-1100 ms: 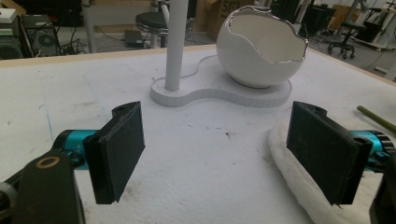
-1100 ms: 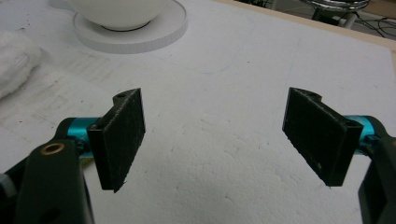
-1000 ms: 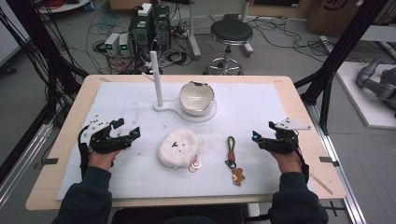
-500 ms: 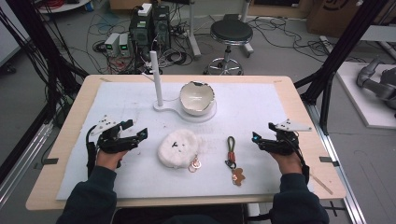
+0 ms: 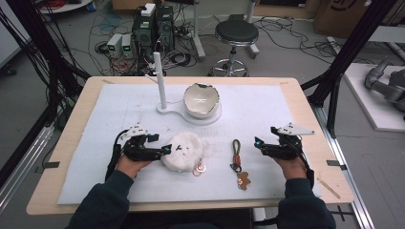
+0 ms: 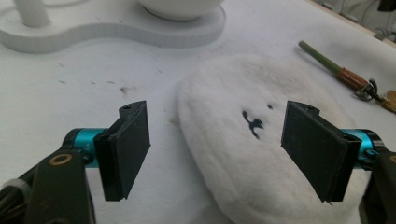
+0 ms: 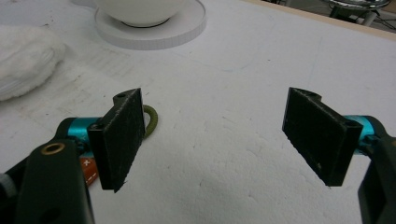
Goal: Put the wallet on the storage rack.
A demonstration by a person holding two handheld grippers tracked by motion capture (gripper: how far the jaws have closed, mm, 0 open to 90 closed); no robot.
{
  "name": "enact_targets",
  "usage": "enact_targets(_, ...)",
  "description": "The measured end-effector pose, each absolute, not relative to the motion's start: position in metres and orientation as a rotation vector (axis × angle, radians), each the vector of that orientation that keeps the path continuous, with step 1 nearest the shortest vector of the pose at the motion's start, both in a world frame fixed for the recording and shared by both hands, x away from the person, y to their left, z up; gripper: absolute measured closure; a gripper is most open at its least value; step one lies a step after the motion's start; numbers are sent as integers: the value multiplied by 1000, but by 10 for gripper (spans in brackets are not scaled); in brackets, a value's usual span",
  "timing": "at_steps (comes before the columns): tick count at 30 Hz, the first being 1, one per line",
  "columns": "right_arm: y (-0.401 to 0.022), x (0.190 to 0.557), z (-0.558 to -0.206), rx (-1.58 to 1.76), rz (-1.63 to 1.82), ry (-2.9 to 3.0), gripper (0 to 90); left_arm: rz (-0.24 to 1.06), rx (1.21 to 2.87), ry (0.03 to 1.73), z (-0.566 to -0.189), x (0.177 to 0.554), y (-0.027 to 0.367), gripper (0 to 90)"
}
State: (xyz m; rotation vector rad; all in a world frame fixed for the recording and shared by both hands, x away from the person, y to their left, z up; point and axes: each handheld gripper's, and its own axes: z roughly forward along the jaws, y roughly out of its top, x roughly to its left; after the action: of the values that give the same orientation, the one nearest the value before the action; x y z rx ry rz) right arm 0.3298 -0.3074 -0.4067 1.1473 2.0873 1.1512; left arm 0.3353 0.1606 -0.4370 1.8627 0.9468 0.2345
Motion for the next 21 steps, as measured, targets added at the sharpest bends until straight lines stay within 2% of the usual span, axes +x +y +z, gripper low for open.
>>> enact_targets(4,-305,331,-408,1141,1147,2101,216,189,1947,984,-445,338,151,263)
enact_targets(5,-304,332,-409,1140,1146,2108,216,167,2012,997,-449,339,147,263)
enact_targets(10,-302,332,-409,1135,1145,2116,216,194,2029,999,-449,337,145,276)
enact_targets(11,-302,332,-409,1137,1146,2118,216,197,2045,989,-448,336,143,306)
enact_targets(12,-301,332,-409,1134,1148,2119,216,197,2045,989,-448,336,143,388)
enact_targets(13,-301,332,-409,1134,1148,2119,216,170,2047,969,-447,335,142,388)
enact_targets(14,-300,332,-409,1129,1148,2125,217,177,2056,963,-446,333,140,501)
enact_targets(16,-300,333,-409,1126,1149,2127,216,192,2057,974,-444,332,140,582)
enact_targets(18,-299,333,-409,1126,1149,2131,217,188,2024,973,-442,332,144,708)
enact_targets(19,-299,333,-409,1118,1149,2134,216,188,2024,973,-442,332,144,754)
enact_targets(21,-298,333,-409,1120,1150,2133,217,188,2011,967,-440,331,145,784)
